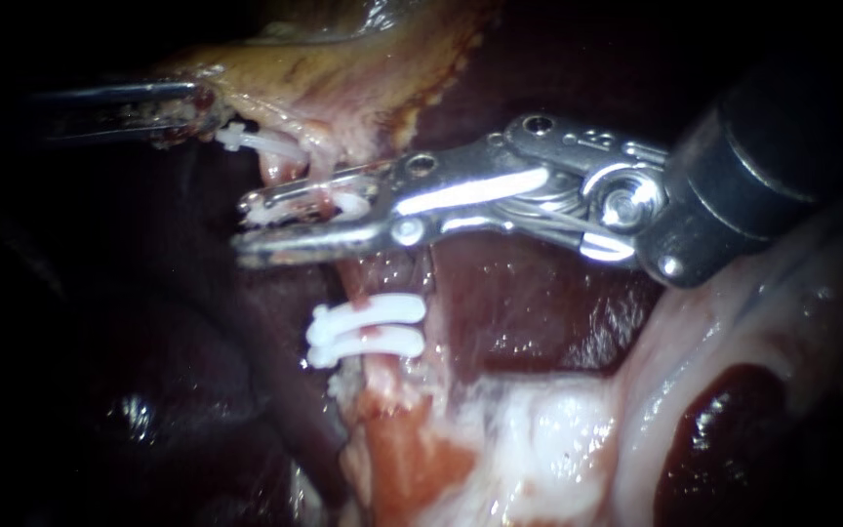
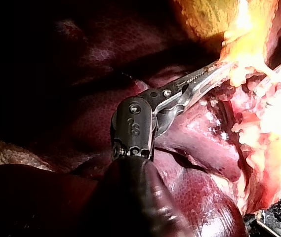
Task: Clipping third clip right tube
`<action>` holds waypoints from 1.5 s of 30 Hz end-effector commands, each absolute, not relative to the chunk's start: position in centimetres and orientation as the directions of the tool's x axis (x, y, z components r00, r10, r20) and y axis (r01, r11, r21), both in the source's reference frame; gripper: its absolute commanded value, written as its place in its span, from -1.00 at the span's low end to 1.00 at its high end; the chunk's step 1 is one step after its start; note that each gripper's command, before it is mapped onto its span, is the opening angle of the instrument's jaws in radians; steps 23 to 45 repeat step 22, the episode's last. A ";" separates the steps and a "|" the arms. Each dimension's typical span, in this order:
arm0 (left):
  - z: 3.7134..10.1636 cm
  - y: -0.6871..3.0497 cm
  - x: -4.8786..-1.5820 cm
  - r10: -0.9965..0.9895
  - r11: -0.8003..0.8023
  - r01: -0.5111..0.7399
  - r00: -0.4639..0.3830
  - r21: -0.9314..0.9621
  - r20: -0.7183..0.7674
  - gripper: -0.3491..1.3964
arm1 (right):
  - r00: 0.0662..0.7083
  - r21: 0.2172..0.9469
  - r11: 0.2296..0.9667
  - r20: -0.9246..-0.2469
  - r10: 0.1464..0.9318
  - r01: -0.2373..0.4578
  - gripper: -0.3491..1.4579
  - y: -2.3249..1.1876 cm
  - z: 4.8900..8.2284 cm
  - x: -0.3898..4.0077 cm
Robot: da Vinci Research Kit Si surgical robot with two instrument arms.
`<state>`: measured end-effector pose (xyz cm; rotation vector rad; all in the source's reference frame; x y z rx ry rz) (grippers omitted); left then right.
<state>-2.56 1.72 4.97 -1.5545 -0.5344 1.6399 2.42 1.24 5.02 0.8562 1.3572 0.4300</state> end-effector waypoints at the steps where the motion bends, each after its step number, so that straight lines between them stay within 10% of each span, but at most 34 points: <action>1: 4.97 1.72 -2.56 0.776 -0.593 -0.257 0.072 -0.763 -0.627 -1.00 | 0.201 0.746 0.634 -0.665 0.719 0.202 -0.74 1.24 5.02 2.42; 5: 4.97 1.72 -2.56 0.776 -0.593 -0.257 0.072 -0.763 -0.627 -1.00 | 0.210 0.773 0.604 -0.634 0.744 0.195 -1.00 1.23 5.02 2.39; 45: 4.98 1.71 -2.56 0.775 -0.594 -0.258 0.072 -0.762 -0.628 -1.00 | 0.238 0.785 0.597 -0.619 0.749 0.162 -1.00 1.19 5.05 2.34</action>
